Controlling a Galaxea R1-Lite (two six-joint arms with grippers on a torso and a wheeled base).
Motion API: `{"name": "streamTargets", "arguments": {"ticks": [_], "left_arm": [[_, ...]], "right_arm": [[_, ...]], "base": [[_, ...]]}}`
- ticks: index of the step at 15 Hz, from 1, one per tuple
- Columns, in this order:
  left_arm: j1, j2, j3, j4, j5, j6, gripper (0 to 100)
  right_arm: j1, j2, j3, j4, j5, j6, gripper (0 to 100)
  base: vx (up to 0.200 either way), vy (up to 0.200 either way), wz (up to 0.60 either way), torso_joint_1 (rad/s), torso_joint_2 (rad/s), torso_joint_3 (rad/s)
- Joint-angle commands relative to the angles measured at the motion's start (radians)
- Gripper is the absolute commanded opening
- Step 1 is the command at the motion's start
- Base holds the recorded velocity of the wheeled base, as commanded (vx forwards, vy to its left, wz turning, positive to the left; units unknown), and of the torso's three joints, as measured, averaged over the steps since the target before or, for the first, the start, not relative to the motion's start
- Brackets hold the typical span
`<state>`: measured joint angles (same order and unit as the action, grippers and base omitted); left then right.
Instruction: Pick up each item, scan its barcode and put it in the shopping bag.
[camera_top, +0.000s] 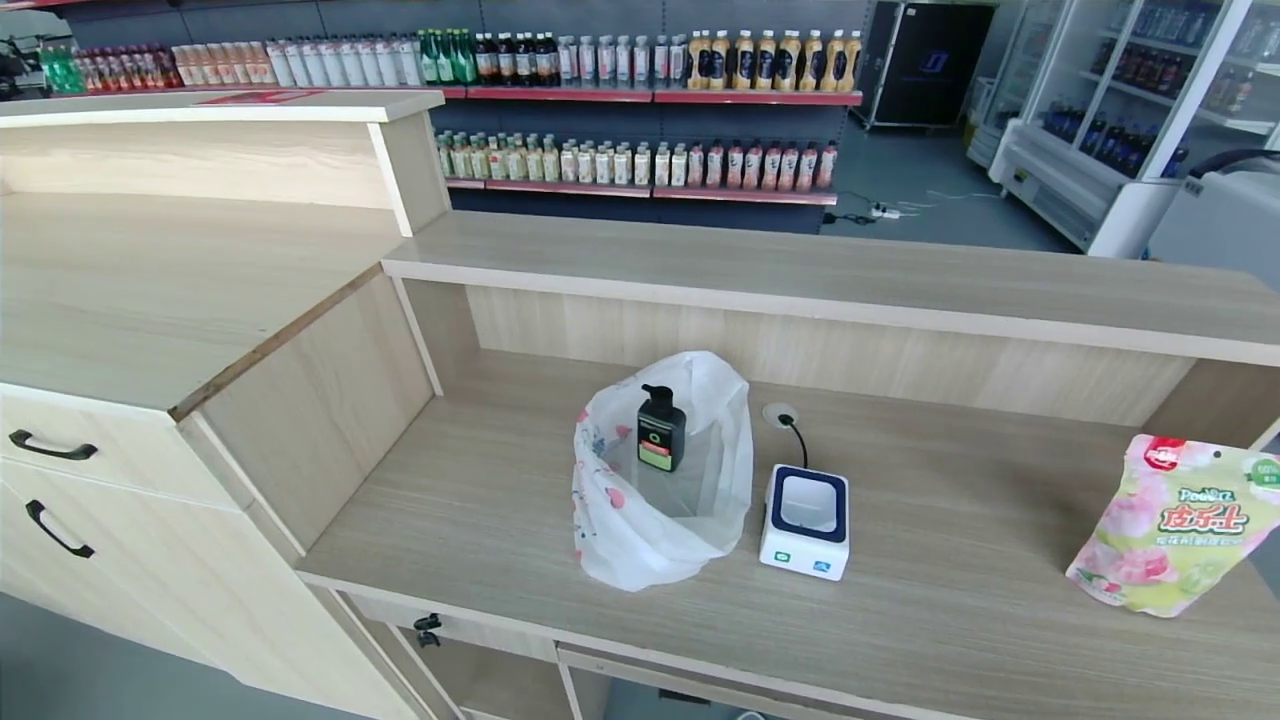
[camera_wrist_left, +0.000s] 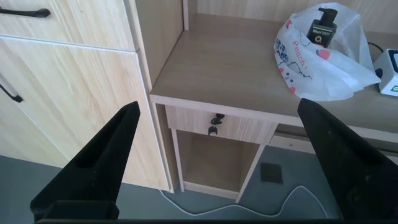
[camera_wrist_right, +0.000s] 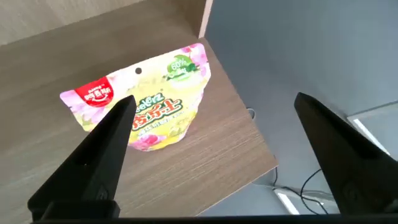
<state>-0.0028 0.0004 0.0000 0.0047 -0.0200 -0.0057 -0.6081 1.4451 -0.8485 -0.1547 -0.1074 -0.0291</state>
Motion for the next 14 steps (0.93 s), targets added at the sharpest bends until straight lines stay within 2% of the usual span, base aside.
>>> {"name": "streamTargets", "arguments": {"ticks": [1,6,14], "left_arm": [[0.0,0.001,0.0,0.0,0.0,0.0,100],[0.0,0.001,0.0,0.0,0.0,0.0,100],[0.0,0.001,0.0,0.0,0.0,0.0,100]], "right_arm": [[-0.002,0.107,-0.014,-0.002,0.002,0.101,100],[0.013,0.267,-0.199,0.009,0.005,0.394,100],[0.082,0.432,-0.216,0.0,0.028,0.408,100]], "base": [[0.0,0.0,0.0,0.0,0.0,0.0],[0.0,0.0,0.0,0.0,0.0,0.0],[0.0,0.0,0.0,0.0,0.0,0.0]]}}
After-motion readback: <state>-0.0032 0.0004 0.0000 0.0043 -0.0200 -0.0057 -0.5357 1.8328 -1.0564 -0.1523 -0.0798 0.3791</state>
